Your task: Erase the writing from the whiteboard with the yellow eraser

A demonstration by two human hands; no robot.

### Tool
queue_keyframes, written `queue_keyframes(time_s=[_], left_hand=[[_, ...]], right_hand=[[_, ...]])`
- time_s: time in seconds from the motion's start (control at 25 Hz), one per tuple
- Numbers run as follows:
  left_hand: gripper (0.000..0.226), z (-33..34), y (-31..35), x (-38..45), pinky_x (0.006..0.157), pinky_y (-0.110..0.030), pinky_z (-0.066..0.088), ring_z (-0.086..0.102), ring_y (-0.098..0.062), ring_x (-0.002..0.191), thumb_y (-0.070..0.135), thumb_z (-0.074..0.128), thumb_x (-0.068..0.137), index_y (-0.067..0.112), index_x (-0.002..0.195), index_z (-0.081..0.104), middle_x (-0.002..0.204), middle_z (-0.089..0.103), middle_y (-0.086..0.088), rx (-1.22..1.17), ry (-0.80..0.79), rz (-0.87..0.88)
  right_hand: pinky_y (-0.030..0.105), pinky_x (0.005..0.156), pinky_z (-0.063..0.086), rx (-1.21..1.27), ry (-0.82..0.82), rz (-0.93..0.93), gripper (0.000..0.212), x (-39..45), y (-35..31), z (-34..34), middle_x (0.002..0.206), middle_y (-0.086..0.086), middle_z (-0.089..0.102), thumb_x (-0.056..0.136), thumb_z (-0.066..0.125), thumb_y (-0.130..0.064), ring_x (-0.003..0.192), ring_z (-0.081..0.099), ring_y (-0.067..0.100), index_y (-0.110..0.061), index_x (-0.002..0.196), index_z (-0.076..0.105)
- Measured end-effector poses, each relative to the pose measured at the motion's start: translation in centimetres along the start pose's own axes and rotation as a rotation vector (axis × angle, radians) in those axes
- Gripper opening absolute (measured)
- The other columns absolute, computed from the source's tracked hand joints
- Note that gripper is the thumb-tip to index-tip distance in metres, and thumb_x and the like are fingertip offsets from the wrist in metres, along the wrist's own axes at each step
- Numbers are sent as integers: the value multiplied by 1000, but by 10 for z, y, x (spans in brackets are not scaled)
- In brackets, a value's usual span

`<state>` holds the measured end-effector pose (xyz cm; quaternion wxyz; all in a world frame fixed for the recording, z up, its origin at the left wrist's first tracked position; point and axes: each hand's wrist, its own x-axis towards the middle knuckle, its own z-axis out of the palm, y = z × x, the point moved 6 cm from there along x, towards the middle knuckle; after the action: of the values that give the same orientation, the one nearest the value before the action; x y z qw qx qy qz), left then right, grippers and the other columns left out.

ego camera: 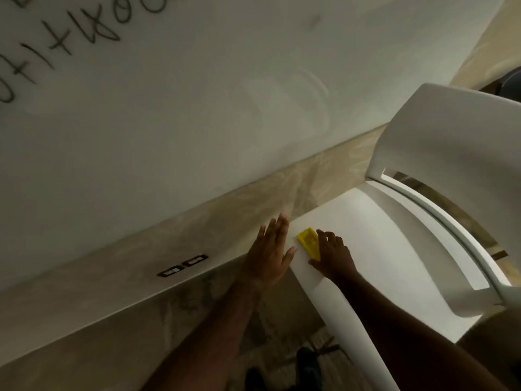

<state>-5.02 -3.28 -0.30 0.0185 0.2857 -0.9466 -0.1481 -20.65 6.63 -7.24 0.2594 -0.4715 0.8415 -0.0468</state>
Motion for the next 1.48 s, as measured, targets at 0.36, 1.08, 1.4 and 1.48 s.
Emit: queue_keyframes(time_s=[0.36,1.08,1.4,1.48], left_hand=[[84,-2,-21,-22,135,-47,14,13,-28,166,69,16,109,16,172,1,181,4,-6,1,-31,-37],[80,-417,-92,-11,136,-50,14,9,-27,168,52,35,112,9,173,8,182,9,-9,414,684,-109],[77,-636,-129,-108,137,-52,13,8,-26,169,45,36,112,6,173,9,182,8,-9,499,1039,-163],[77,-678,-143,-132,137,-51,12,6,-27,169,46,34,112,5,173,9,182,7,-10,538,1089,-190]], right_hand=[[45,103,43,130,139,88,90,0,6,15,151,7,41,98,64,-43,128,47,29,-23,166,9],[48,90,50,343,522,-484,97,1,-206,-277,138,14,54,89,81,-36,113,56,35,-17,164,23],[23,82,40,353,718,-885,64,-81,-345,-445,138,-5,48,97,61,-52,116,42,11,-48,155,34],[19,83,40,305,795,-988,61,-101,-379,-476,140,-5,47,94,48,-64,119,44,14,-52,153,36]])
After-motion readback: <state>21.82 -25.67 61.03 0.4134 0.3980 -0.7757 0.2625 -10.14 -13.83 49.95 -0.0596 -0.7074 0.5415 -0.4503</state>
